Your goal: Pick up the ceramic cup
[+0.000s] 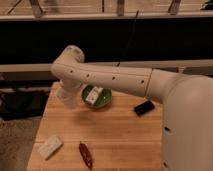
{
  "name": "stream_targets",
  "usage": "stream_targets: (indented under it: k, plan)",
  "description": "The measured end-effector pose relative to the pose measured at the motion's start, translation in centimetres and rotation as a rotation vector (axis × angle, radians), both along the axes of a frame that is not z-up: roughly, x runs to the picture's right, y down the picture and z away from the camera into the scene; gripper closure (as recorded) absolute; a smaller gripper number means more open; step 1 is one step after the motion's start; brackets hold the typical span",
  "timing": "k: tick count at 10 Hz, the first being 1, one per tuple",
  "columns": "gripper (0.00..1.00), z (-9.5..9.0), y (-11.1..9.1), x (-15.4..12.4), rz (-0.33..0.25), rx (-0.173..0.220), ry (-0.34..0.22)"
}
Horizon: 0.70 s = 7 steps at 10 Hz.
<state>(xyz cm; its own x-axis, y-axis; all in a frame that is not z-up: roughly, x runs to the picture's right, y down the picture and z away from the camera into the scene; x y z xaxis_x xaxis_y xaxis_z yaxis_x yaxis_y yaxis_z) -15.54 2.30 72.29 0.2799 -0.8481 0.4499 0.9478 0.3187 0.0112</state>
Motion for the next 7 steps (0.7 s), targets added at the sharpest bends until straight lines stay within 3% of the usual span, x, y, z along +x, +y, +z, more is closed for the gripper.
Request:
stream_targets:
  k: [4,7]
  plan:
    - [0.99,-0.57,-0.6,0.67,0.023,0.017,-0.006]
    - [0.88,0.13,-0.3,0.14,0.006,0.007,-0.027]
